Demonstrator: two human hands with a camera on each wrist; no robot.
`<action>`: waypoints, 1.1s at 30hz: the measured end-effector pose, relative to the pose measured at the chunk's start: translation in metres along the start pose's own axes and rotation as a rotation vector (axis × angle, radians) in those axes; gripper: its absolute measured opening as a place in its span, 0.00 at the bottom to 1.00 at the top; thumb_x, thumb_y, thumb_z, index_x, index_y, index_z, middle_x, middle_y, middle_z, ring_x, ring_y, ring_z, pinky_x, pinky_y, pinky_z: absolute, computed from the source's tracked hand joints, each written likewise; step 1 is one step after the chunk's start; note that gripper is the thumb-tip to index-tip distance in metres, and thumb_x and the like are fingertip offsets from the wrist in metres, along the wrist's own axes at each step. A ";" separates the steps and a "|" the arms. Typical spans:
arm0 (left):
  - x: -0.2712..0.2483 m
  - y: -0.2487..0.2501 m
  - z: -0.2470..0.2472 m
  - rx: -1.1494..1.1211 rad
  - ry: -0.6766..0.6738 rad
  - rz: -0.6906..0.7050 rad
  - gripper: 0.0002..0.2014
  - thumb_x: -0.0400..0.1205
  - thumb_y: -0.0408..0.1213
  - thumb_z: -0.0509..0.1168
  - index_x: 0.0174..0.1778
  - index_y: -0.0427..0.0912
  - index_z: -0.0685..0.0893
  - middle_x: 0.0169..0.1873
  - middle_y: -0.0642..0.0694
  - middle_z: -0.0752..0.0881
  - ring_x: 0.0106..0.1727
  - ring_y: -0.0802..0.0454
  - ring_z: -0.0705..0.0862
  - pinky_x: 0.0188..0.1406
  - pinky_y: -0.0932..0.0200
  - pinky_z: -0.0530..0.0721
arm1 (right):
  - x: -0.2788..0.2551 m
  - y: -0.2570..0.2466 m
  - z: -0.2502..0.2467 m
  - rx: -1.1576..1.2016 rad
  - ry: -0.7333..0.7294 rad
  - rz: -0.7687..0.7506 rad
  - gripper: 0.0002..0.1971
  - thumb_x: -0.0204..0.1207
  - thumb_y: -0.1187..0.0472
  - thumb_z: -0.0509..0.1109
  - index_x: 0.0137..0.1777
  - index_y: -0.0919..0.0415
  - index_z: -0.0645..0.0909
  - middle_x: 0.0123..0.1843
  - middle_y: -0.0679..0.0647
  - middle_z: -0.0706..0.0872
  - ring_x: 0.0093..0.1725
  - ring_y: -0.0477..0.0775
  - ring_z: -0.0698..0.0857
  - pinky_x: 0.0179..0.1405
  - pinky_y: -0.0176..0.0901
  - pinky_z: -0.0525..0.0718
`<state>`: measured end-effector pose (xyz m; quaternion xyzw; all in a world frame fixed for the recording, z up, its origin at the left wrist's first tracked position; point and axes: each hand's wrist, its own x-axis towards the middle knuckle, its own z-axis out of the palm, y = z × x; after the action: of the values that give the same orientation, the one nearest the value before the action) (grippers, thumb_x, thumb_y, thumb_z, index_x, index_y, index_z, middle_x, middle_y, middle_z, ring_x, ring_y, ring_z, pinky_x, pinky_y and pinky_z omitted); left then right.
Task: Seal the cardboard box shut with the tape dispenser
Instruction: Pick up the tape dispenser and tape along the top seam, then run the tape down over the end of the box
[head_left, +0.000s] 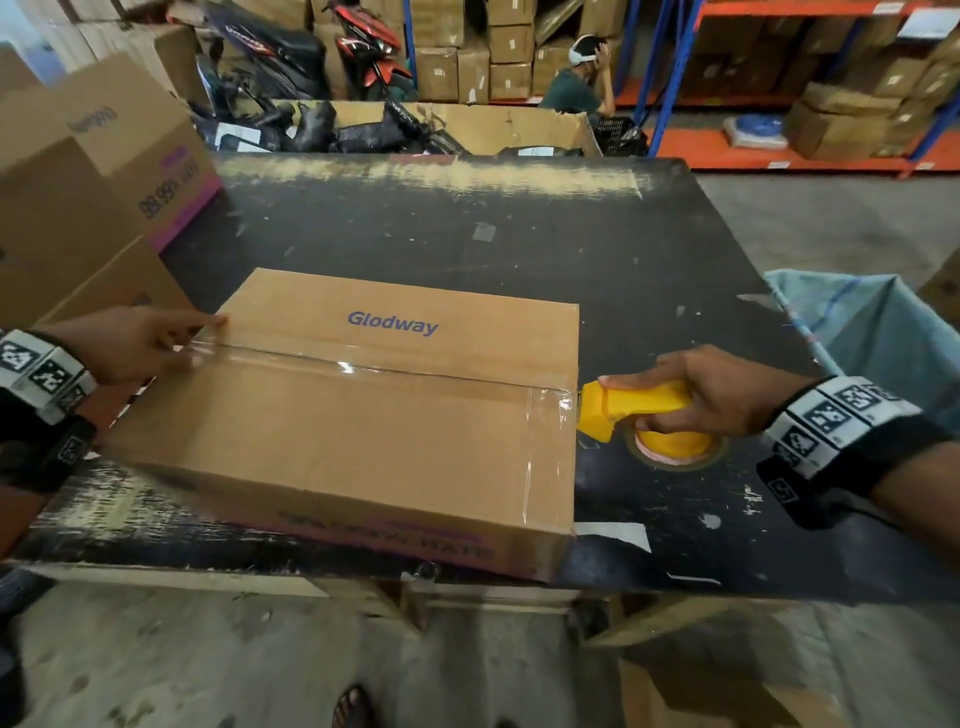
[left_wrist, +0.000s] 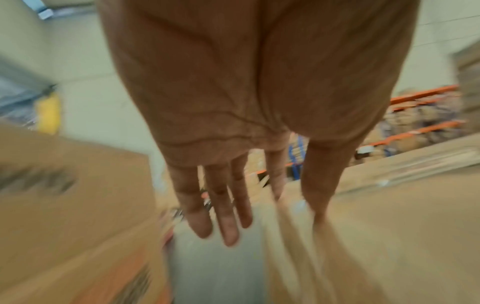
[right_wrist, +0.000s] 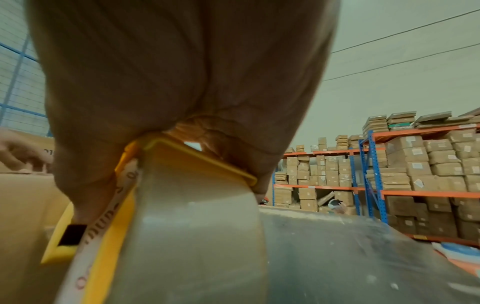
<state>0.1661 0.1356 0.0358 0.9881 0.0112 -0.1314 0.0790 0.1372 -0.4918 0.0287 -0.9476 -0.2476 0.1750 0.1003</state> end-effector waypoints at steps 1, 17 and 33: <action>-0.001 0.019 -0.007 0.109 0.016 0.035 0.29 0.76 0.45 0.78 0.72 0.68 0.81 0.62 0.39 0.87 0.61 0.39 0.88 0.66 0.46 0.83 | 0.003 -0.003 -0.005 -0.031 -0.007 0.001 0.29 0.73 0.38 0.72 0.73 0.16 0.67 0.44 0.41 0.81 0.44 0.46 0.83 0.48 0.41 0.79; -0.029 0.387 0.059 0.461 -0.178 0.963 0.30 0.74 0.58 0.52 0.63 0.53 0.90 0.64 0.50 0.89 0.73 0.47 0.81 0.70 0.41 0.79 | -0.032 0.013 0.010 0.106 0.166 0.252 0.31 0.62 0.35 0.77 0.69 0.26 0.80 0.65 0.41 0.90 0.65 0.51 0.87 0.58 0.38 0.77; 0.012 0.433 0.008 -0.985 -0.549 0.585 0.12 0.85 0.33 0.67 0.64 0.42 0.86 0.55 0.33 0.85 0.46 0.43 0.85 0.43 0.58 0.87 | -0.075 -0.100 0.055 0.652 1.117 0.258 0.37 0.72 0.54 0.81 0.81 0.46 0.73 0.71 0.38 0.81 0.67 0.22 0.75 0.63 0.22 0.71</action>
<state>0.1940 -0.2929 0.0918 0.7285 -0.2205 -0.3324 0.5569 0.0116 -0.4387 0.0274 -0.8389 0.0229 -0.2666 0.4740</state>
